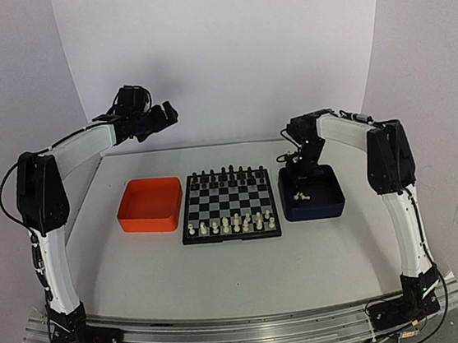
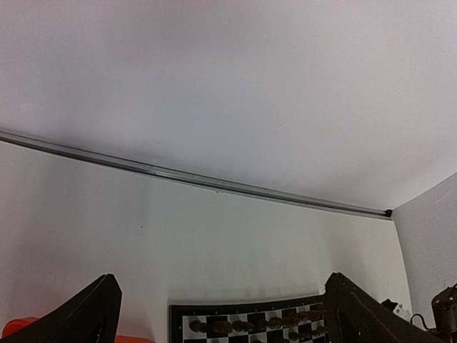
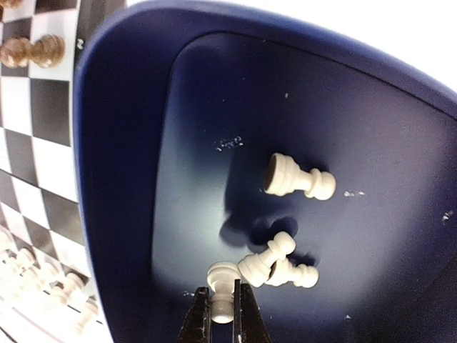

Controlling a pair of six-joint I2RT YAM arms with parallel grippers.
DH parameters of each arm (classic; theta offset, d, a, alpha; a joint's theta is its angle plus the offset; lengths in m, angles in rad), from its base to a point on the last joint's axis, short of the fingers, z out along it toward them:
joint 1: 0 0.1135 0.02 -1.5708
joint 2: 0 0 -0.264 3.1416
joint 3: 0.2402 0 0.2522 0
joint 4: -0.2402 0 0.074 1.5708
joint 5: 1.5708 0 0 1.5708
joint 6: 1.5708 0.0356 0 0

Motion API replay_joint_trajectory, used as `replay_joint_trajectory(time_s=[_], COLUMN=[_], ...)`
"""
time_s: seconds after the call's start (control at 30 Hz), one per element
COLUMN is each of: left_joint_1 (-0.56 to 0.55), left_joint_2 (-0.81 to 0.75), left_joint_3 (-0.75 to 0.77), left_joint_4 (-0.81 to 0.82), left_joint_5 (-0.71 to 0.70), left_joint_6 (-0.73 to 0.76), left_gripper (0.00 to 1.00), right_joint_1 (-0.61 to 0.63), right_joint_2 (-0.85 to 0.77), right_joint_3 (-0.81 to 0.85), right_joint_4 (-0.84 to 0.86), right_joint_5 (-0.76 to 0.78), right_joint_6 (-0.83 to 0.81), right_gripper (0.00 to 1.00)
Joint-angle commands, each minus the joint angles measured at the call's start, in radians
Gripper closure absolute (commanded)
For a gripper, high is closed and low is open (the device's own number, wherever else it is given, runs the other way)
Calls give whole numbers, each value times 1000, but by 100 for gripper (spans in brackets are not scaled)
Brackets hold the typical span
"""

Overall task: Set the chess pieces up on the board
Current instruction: Pick up the chess piece from the storage box, then place the chess piece on the chessboard.

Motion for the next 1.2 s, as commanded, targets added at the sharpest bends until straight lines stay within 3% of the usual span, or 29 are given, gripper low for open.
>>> replay_joint_trajectory(time_s=[0.0, 0.67, 0.9, 1.17], left_joint_1=[5, 5, 5, 5], left_joint_2=[-29, -71, -171, -300], left_joint_3=[-5, -39, -173, -401], left_joint_4=[42, 53, 95, 193], left_joint_5=[19, 10, 26, 27], left_joint_6=[5, 13, 37, 66], left_gripper=[0, 0, 0, 0], right_joint_1=[-13, -34, 97, 271], right_joint_2=[-99, -221, -214, -95], right_joint_3=[23, 48, 143, 277], right_joint_4=[-12, -7, -12, -12], right_joint_5=[-49, -68, -38, -18], right_joint_6=[39, 37, -57, -188], right_gripper=[100, 100, 100, 100])
